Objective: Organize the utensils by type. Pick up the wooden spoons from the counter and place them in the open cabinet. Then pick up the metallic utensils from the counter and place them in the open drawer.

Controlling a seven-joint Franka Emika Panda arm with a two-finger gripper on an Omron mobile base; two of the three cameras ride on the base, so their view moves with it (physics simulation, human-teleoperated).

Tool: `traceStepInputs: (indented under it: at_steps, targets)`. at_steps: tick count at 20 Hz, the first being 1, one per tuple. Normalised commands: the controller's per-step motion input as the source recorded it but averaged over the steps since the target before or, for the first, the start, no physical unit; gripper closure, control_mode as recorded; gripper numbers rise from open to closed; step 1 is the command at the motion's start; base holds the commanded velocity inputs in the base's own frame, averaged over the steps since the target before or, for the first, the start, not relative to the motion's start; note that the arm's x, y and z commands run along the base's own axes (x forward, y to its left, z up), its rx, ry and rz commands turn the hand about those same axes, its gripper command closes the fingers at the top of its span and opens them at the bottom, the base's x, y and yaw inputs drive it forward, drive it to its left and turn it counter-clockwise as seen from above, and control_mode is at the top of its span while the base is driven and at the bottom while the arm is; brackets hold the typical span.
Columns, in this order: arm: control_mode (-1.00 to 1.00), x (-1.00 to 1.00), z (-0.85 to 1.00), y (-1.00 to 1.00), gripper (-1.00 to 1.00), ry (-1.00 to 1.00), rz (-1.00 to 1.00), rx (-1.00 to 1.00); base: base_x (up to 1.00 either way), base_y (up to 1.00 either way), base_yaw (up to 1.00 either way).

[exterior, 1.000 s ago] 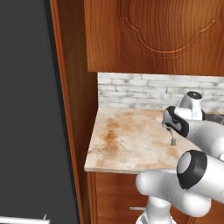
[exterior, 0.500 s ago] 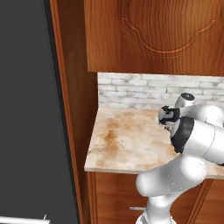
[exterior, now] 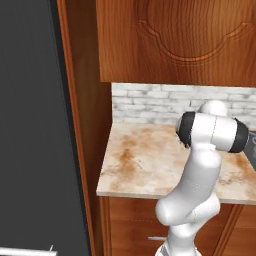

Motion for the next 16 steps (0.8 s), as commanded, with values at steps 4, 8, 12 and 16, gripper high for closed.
traceStepInputs:
  at_steps: [4, 8, 12, 16]
  targets:
    - [-1.0, 0.36, -0.35, -0.26, -1.0, 0.08, 0.07, 0.0, 0.0, 0.0, 0.0]
    - [-1.0, 0.22, -0.33, -0.21, -1.0, 0.01, 0.06, 0.0, 0.0, 0.0, 0.0]
    - [-1.0, 0.06, -0.23, -0.05, -1.0, 0.0, 0.05, 0.0, 0.0, 0.0, 0.0]
    - [-1.0, 0.0, -0.22, 0.05, -1.0, 0.0, 0.0, 0.0, 0.0, 0.0, 0.0]
